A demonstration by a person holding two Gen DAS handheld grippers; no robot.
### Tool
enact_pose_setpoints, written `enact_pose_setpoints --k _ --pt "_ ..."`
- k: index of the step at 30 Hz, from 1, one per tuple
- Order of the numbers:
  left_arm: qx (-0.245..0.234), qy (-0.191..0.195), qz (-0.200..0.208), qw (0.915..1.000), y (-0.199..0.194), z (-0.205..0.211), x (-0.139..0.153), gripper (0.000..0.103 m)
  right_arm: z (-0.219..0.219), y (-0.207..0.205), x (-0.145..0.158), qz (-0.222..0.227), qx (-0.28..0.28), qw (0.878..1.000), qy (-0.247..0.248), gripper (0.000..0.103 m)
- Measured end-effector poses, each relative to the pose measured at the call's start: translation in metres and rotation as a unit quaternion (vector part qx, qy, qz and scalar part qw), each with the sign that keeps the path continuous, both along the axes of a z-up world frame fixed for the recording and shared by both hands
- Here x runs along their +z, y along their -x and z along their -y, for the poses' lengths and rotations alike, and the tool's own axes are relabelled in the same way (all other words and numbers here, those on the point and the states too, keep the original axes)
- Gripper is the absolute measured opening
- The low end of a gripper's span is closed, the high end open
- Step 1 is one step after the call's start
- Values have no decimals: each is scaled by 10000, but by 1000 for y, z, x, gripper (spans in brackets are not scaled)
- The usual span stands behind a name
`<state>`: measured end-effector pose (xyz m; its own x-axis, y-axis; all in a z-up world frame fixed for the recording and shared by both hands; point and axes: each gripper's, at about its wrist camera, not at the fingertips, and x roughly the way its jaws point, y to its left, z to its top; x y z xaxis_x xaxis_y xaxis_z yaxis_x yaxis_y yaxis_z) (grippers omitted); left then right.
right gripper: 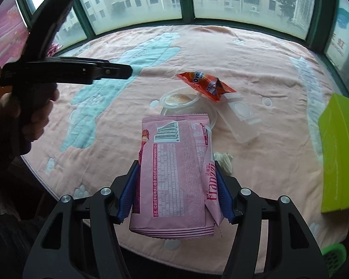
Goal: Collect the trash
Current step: 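Grasp the pink biscuit wrapper with the right tool while the left tool grasps the orange wrapper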
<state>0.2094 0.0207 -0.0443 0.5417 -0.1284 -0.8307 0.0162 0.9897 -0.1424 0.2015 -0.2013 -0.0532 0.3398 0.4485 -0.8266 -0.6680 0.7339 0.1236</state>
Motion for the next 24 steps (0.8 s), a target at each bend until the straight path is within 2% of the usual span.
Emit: enact_pose_setpoints --k 6,12,19,24 --pt "-336 -48 23 9994 -24 29 -1 82 32 14 9 68 -519 9978 -403 60" --pt "-579 -199 -52 9981 -60 56 -7 82 58 22 18 213 -932 9938 -565 60" --pt "-775 -160 -485 9957 -103 72 -25 82 90 26 18 222 -1423 9868 -734 60" --pt "-749 -62 -667 9949 -117 74 -35 82 104 29 14 176 -1626 9834 -791 60"
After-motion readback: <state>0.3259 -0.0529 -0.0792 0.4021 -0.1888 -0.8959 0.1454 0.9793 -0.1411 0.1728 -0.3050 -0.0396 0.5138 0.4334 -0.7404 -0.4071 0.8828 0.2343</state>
